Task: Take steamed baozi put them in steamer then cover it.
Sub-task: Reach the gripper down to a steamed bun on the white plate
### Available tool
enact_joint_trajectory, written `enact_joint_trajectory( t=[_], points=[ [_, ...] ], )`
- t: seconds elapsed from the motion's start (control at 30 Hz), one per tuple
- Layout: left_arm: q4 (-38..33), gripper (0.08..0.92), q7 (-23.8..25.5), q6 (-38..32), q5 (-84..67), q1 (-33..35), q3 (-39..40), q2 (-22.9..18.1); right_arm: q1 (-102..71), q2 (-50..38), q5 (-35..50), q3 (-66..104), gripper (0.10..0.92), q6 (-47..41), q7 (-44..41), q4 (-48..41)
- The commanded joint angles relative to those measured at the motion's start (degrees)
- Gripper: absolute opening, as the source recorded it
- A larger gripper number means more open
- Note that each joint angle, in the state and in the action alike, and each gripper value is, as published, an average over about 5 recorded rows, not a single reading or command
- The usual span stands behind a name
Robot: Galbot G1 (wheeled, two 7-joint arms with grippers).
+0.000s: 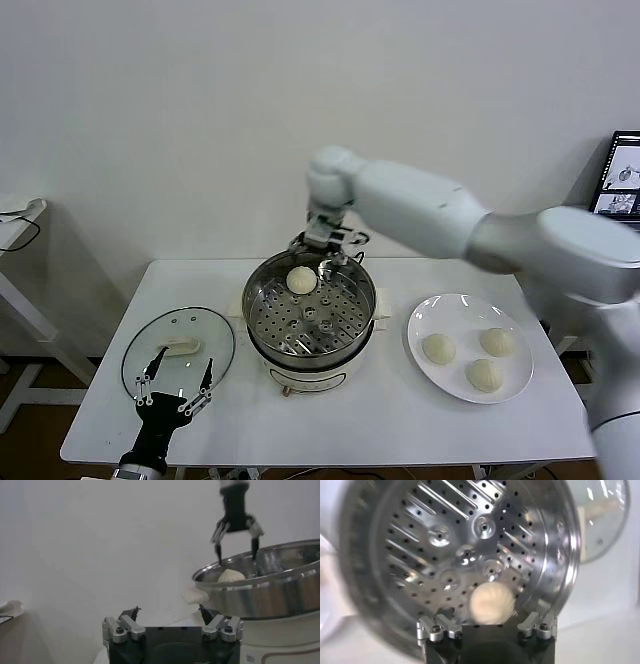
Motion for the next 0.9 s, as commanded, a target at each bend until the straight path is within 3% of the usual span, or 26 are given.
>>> enact_joint_trajectory(
  t=[0.03, 0.27, 0.9],
  points=[
    [0.2, 0.823, 0.0, 0.0, 0.2, -0.2, 0.6, 0.1, 8.0, -23.0, 24.9, -12.9, 0.823, -23.4, 2.1, 7.0],
    [0.2, 0.823, -0.2, -0.2, 0.3, 0.2, 0.7, -0.3, -3.5, -27.9, 25.0, -16.1, 0.823, -28.2, 7.1, 6.2],
    [1.2, 0.823, -0.6, -1.0, 1.4, 1.2, 0.3, -0.6, -16.5, -21.4, 19.9, -10.5, 0.823, -29.5, 14.2, 0.7]
  ],
)
